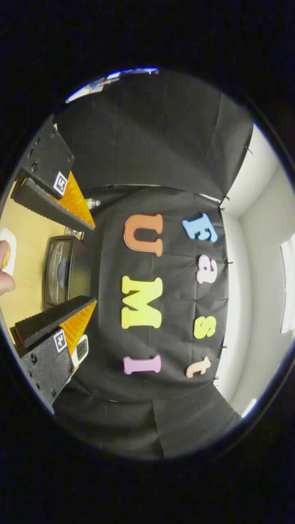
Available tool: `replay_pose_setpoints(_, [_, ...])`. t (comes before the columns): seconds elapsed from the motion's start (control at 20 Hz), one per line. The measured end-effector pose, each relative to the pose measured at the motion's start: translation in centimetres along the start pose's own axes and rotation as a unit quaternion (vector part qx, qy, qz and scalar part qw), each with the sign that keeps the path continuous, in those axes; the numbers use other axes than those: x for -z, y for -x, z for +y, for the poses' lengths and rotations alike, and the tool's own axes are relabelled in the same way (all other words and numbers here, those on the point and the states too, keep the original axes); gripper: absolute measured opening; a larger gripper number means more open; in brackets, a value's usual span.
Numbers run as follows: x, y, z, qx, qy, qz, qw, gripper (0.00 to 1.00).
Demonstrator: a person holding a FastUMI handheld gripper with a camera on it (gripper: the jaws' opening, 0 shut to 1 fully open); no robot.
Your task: Open the toaster oven, put the food inside, and close the toaster oven door.
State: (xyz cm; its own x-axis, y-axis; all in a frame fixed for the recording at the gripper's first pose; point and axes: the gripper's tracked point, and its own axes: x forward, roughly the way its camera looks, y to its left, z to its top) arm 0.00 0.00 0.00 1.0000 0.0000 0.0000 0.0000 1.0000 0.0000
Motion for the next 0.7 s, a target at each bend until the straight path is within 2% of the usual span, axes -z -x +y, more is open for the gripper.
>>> replay_pose_setpoints(0.1, [0.2, 0.1, 0.5, -0.011, 0.0, 0.008, 1.0, 1.0])
replay_pose_setpoints(0.7, [1.8, 0.1, -0.4, -0.001, -0.024, 0.025, 0.999, 1.0])
